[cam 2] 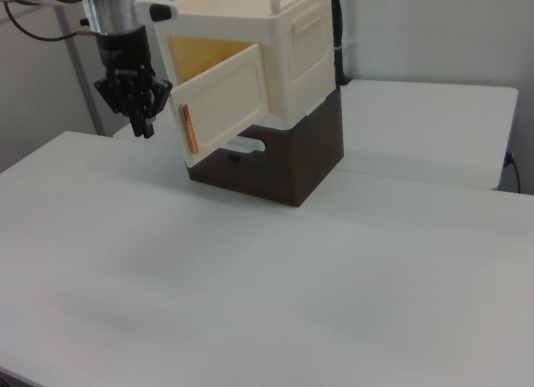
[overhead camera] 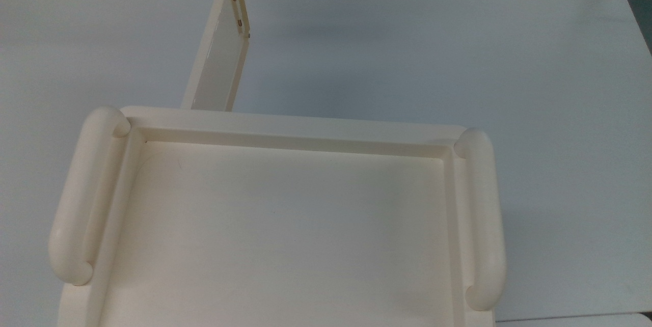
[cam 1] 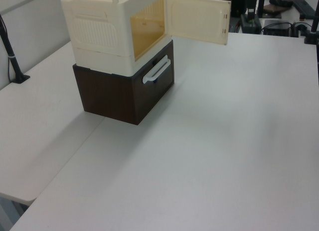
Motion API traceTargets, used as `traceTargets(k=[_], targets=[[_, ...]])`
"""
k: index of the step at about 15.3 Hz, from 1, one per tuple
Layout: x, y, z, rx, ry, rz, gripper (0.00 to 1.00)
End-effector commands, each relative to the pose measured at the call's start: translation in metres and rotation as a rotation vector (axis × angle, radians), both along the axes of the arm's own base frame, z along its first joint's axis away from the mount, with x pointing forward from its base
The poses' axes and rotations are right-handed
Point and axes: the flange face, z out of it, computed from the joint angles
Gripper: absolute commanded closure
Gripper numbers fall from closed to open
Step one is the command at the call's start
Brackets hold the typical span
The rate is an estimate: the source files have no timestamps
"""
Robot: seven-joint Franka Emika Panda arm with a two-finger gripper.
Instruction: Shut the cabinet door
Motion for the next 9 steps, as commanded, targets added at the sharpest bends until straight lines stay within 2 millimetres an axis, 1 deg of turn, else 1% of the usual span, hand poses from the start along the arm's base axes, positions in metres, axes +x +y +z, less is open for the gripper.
traceTargets(k=[1,2,3,5,6,8,9], targets=[[0.001,-0.007,-0.01,0.012,0.012,0.185,0.9],[0.002,-0.014,-0.01,0.003,0.013,0.256,0.91],[0.004,-0.02,-0.012,-0.008,0.013,0.412,0.91],[0.01,-0.028,-0.019,-0.004,0.028,0.644,0.91],[0.012,-0.036,-0.015,-0.008,0.01,0.709,0.91],[0.022,-0.056,-0.007,-0.046,-0.072,0.764,0.91],[0.029,-0.056,-0.007,-0.067,-0.105,0.77,0.91]])
